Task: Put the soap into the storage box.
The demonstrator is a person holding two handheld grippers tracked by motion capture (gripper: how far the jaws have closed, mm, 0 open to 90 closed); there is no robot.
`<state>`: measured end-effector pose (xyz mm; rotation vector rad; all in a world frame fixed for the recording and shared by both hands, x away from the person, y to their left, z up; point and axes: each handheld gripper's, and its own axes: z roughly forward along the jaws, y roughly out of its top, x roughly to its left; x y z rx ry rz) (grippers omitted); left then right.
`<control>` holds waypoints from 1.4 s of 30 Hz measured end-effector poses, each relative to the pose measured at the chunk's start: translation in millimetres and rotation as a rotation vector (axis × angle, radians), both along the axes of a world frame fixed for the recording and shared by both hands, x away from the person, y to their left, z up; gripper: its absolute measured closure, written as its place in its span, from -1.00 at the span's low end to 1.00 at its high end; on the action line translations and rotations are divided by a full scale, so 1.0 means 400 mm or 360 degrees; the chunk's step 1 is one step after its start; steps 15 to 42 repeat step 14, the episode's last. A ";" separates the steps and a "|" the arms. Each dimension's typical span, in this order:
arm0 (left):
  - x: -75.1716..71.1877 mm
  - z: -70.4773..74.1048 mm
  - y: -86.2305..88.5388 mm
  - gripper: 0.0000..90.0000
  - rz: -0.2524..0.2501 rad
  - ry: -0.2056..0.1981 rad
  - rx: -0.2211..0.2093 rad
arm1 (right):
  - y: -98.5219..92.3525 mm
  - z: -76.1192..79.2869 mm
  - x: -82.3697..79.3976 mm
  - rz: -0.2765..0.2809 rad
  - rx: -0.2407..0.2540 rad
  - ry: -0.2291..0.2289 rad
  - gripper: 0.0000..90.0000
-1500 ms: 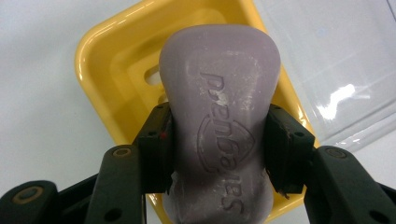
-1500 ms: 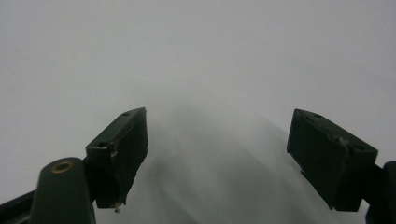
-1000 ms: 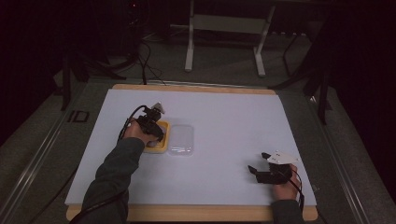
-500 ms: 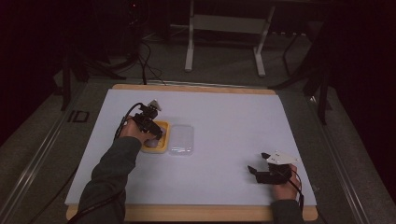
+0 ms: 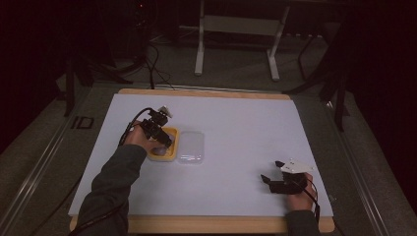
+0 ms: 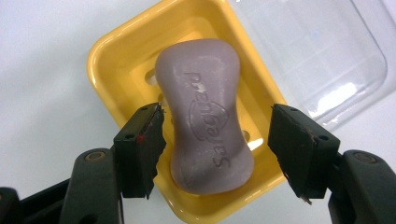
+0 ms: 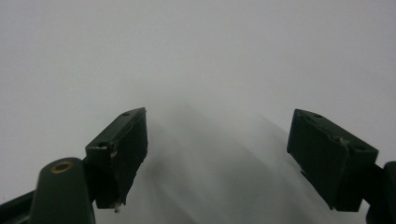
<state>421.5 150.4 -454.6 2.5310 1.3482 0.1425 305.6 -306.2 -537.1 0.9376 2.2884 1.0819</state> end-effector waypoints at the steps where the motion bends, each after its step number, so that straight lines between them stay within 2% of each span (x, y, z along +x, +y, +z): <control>1: -0.002 0.001 -0.002 -0.19 -0.0022 -0.0009 0.0000 | 0.000 0.000 0.000 0.0001 0.0000 0.0001 -0.56; 4: -0.012 0.004 -0.007 -0.20 -0.0064 -0.0043 -0.0008 | 0.000 0.000 0.000 0.0000 -0.0001 -0.0001 -0.56; 8: -0.022 0.007 -0.010 -0.20 -0.0081 -0.0075 -0.0022 | 0.000 0.000 0.000 0.0001 -0.0001 0.0000 -0.56; 13: -0.051 0.017 -0.015 -0.20 -0.0128 -0.0166 -0.0054 | 0.000 0.000 0.000 0.0001 -0.0001 0.0007 -0.56; 42: -0.051 0.017 -0.015 -0.20 -0.0128 -0.0166 -0.0054 | 0.000 0.000 0.000 0.0001 -0.0001 0.0007 -0.56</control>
